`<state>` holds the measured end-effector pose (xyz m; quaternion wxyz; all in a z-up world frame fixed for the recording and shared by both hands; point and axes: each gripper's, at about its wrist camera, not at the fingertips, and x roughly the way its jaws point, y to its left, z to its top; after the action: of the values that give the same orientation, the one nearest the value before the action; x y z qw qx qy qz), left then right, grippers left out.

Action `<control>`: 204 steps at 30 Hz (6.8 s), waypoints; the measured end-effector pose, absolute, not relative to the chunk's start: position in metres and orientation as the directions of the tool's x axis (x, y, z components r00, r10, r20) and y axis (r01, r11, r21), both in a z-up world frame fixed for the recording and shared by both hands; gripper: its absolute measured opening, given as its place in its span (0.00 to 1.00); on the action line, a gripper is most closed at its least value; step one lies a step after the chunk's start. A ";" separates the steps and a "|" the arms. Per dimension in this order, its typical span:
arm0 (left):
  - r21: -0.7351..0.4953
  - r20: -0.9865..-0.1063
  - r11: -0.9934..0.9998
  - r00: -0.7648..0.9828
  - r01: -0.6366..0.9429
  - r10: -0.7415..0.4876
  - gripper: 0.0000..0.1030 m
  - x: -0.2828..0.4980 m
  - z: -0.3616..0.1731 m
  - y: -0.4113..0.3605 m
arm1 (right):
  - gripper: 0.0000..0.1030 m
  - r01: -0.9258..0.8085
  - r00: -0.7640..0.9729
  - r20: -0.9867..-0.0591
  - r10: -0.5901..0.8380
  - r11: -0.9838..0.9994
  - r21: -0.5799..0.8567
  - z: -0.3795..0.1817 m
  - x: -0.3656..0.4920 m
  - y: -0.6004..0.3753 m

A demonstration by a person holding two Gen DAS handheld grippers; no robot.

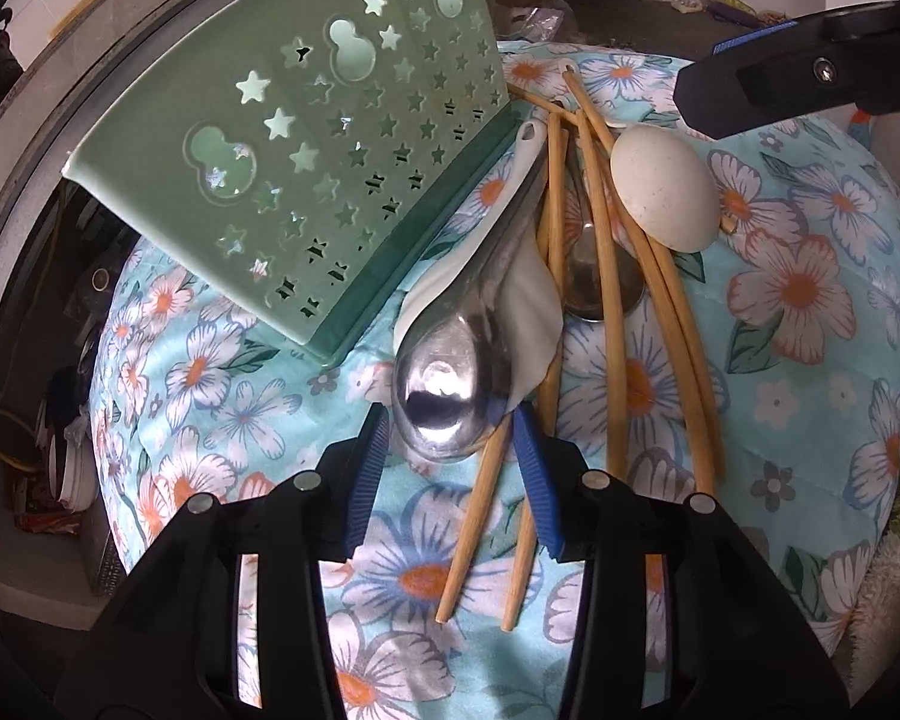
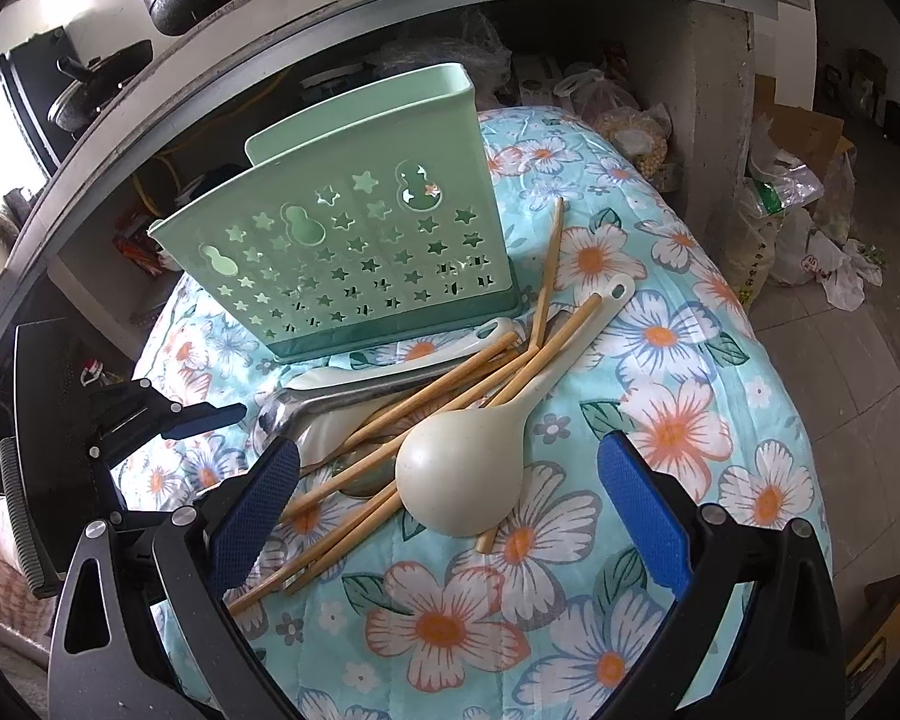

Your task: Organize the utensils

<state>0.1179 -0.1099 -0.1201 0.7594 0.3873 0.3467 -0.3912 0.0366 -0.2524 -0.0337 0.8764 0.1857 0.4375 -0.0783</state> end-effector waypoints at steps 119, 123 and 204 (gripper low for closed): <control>0.440 -0.686 0.612 0.686 0.657 -0.243 0.16 0.138 -0.125 -0.096 | 0.94 0.168 0.636 -0.769 -0.057 0.984 0.066 -0.046 0.052 -0.243; 0.429 -0.712 0.594 0.659 0.681 -0.242 0.13 0.143 -0.133 -0.091 | 0.94 0.169 0.639 -0.767 -0.059 0.983 0.065 -0.044 0.051 -0.243; -0.325 -0.744 0.746 0.330 0.582 -0.581 0.06 0.200 -0.125 -0.044 | 0.94 0.196 0.639 -0.767 -0.049 0.975 0.101 -0.043 0.043 -0.244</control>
<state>0.2004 -0.0437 -0.1253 0.8155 0.0002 0.4560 -0.3564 0.0429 -0.2444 -0.0434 0.9011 0.0876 0.4192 -0.0681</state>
